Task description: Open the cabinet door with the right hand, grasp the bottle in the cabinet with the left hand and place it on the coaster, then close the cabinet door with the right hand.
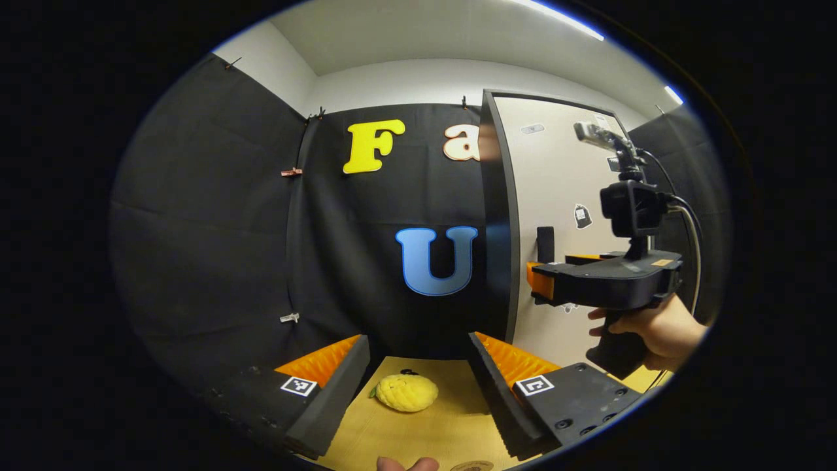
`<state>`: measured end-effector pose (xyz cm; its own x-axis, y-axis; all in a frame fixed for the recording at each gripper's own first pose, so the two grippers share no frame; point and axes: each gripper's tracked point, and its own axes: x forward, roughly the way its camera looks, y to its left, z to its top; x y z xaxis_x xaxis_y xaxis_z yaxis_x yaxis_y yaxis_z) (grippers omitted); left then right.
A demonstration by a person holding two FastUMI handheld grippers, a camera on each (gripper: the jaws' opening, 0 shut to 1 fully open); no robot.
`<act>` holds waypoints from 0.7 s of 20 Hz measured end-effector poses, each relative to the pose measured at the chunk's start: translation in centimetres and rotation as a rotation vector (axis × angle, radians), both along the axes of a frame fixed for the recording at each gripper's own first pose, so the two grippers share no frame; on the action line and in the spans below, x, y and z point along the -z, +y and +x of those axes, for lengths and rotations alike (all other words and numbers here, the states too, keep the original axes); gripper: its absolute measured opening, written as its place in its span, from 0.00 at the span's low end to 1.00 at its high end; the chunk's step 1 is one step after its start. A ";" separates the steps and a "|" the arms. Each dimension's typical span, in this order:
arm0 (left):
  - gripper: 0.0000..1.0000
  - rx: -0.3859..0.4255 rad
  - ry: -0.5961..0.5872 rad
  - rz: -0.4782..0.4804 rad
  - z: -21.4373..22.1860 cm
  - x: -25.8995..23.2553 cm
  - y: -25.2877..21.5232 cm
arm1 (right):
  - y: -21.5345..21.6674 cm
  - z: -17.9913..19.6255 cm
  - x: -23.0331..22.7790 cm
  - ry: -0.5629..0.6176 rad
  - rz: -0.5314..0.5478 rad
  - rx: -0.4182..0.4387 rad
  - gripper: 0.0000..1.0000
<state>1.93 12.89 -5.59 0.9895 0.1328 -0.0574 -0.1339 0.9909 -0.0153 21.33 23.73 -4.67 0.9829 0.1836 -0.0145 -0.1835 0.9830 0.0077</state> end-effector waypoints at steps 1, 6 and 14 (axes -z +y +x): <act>0.95 -0.003 0.003 -0.003 0.1 0.2 0.1 | 0.3 0.5 0.5 0.013 0.014 0.006 0.83; 0.95 -0.021 0.016 -0.006 -0.1 0.9 0.9 | -0.1 1.8 1.1 0.005 0.040 0.084 0.31; 0.95 -0.042 0.032 -0.036 -1.3 1.2 1.3 | 0.0 1.6 1.2 0.050 0.083 0.030 0.19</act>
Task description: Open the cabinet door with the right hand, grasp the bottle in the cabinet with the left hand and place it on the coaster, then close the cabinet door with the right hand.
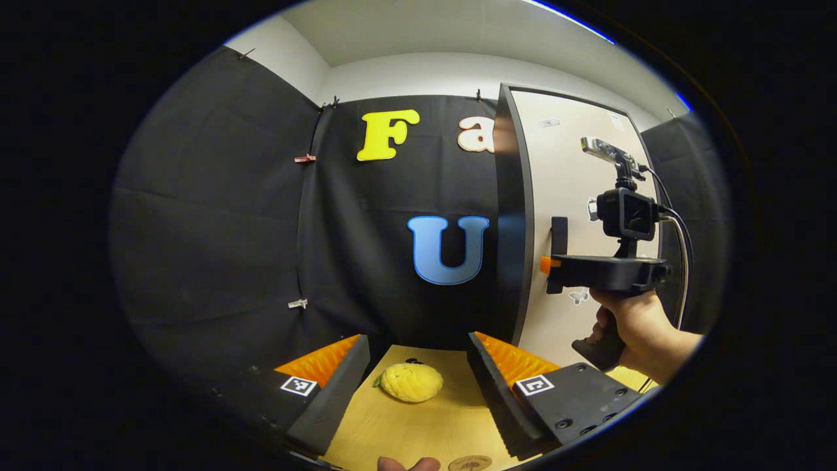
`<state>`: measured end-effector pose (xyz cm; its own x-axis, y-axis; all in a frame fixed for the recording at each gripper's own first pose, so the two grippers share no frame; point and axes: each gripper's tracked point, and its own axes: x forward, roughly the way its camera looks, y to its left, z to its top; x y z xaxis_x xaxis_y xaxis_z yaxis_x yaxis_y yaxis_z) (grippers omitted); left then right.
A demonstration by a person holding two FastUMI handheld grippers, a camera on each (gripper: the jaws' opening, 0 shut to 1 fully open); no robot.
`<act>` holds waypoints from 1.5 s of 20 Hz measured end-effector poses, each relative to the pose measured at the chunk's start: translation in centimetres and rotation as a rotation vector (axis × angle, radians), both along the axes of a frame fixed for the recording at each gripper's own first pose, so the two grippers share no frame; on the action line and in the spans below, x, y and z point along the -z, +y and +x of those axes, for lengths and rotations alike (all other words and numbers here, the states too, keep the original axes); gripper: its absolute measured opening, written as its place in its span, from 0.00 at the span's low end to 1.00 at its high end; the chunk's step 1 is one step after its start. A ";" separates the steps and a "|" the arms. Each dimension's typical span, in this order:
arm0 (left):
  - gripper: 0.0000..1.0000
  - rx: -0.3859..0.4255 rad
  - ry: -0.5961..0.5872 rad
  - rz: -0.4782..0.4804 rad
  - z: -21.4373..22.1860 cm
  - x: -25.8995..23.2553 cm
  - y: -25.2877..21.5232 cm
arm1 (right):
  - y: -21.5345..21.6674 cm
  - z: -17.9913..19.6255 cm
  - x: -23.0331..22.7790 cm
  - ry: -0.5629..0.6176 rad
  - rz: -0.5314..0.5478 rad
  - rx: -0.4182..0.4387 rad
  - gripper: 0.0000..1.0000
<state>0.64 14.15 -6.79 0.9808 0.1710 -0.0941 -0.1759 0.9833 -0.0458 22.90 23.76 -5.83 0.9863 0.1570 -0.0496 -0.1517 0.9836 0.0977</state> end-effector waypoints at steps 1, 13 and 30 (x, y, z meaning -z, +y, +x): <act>0.95 -0.003 -0.005 0.004 0.0 -0.1 0.0 | 0.0 -0.3 0.0 0.004 -0.004 -0.009 0.19; 0.94 0.010 -0.043 0.027 -3.5 -2.1 -2.8 | -0.8 -6.3 -1.5 0.018 0.007 -0.181 0.20; 0.97 0.109 -0.080 0.037 -4.1 -4.3 -9.3 | -6.8 -12.8 -2.6 0.044 -0.004 -0.178 0.19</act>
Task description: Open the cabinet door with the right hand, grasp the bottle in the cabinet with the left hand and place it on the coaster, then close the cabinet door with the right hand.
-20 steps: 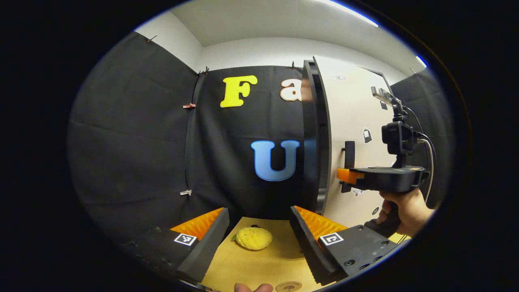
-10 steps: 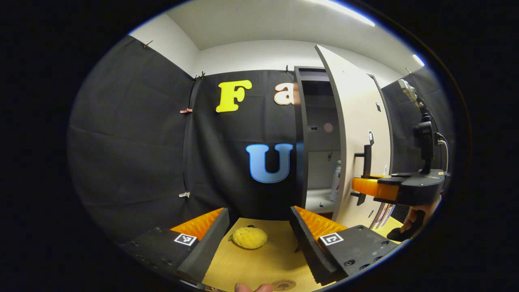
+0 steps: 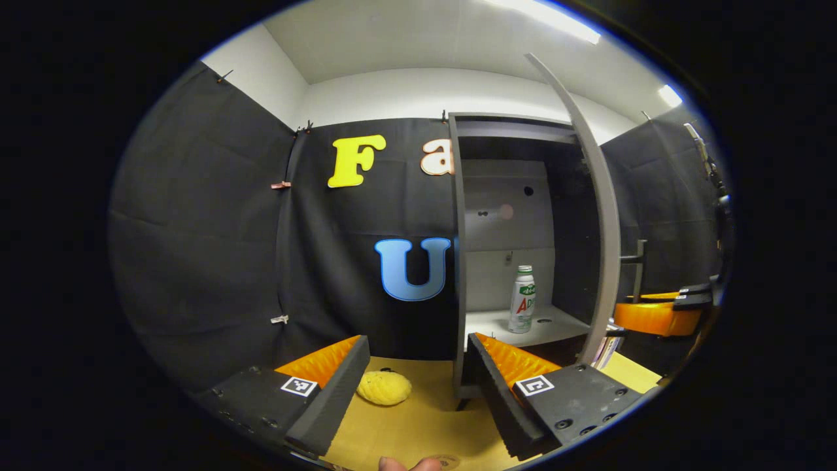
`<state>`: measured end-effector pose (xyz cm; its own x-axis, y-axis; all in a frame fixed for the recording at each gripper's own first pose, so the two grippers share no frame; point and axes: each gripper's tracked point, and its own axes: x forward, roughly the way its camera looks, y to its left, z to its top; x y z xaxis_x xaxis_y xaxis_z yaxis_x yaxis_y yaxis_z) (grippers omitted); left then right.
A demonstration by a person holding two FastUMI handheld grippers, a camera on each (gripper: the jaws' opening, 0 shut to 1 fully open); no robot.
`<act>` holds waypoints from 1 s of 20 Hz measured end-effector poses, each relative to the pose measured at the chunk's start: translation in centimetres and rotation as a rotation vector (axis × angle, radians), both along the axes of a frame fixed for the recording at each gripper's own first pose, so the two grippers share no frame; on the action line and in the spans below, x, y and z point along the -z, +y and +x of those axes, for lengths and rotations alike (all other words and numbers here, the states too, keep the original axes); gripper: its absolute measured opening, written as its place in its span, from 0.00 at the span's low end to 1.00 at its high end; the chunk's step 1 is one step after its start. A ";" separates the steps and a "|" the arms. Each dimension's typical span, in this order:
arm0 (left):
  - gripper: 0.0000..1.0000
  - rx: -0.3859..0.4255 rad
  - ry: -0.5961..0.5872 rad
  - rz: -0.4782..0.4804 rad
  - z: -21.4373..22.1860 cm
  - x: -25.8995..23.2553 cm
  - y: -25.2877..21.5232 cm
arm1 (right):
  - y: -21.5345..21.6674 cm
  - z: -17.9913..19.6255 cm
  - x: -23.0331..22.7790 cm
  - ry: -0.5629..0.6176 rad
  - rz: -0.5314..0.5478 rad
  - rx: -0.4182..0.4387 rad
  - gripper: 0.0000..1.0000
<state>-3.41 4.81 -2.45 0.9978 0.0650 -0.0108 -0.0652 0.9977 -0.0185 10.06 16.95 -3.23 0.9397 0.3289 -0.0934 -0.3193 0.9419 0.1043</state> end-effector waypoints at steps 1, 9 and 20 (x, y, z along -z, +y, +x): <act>0.97 0.009 -0.002 -0.003 0.2 0.1 -0.4 | -0.5 -0.3 -0.1 -0.001 -0.012 0.008 0.19; 0.94 0.090 0.007 -0.024 2.1 0.1 -4.5 | -4.4 -0.8 -0.4 -0.018 -0.033 0.117 0.18; 0.94 0.173 0.004 -0.026 4.4 -0.4 -9.2 | -9.0 -0.7 -0.5 -0.018 -0.038 0.279 0.16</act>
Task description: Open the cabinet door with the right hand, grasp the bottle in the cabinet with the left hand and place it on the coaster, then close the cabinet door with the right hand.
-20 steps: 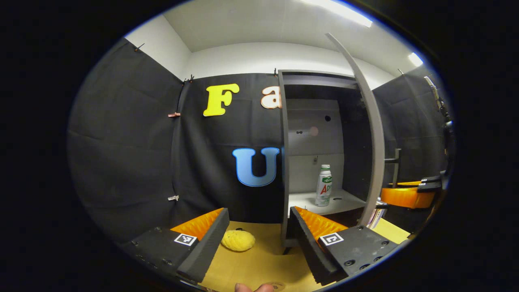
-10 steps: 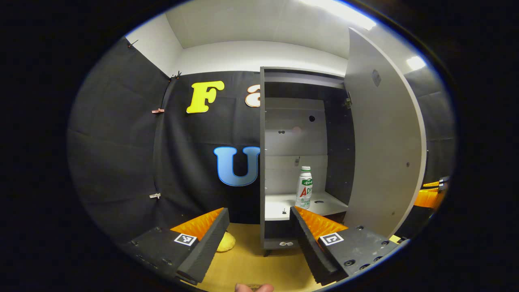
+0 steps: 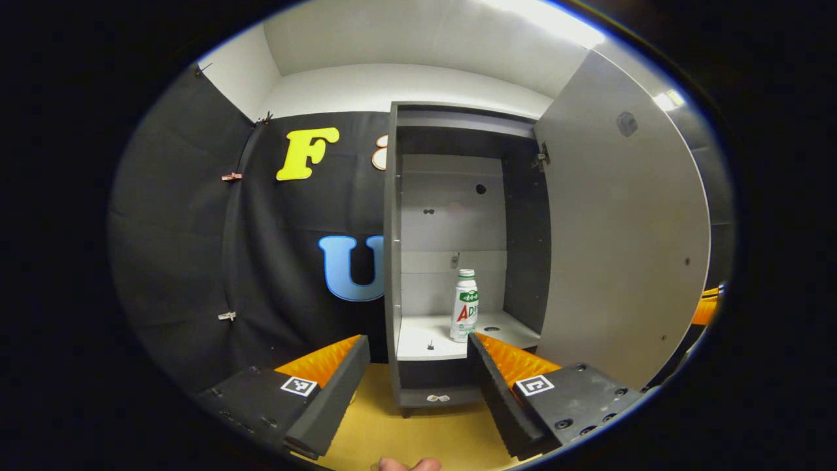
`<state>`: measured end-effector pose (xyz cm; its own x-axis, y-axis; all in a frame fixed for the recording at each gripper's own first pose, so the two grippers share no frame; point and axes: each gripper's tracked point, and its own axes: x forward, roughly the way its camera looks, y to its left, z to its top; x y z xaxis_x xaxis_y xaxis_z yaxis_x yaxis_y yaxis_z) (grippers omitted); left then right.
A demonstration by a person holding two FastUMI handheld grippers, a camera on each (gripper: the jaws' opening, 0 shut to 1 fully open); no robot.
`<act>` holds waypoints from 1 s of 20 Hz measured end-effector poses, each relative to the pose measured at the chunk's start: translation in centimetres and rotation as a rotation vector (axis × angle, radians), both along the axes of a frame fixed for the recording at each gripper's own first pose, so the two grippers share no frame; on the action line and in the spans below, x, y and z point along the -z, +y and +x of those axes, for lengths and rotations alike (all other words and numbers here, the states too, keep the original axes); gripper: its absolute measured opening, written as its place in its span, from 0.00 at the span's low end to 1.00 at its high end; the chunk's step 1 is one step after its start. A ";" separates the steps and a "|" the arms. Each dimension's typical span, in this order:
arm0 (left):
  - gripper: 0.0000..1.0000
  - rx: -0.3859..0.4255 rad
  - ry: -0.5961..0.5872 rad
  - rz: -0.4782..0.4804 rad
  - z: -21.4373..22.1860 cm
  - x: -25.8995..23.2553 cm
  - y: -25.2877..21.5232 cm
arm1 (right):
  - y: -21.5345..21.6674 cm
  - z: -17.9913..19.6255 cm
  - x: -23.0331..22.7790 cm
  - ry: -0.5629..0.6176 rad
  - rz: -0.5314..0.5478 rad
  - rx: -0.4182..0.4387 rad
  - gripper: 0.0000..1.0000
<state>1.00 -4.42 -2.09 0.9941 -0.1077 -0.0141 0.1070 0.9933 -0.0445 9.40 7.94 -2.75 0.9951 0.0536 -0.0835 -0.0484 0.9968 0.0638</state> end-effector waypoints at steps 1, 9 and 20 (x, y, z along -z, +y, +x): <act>0.94 0.004 -0.001 -0.001 0.2 -0.1 -0.3 | -0.2 -0.1 -0.1 0.000 0.005 0.004 0.06; 0.94 0.027 0.006 0.004 2.2 -0.1 -3.4 | -1.4 0.0 -0.1 0.002 0.010 0.016 0.12; 0.94 0.087 0.014 0.002 6.8 0.1 -9.6 | -1.2 -0.4 -1.4 -0.034 0.044 -0.060 0.18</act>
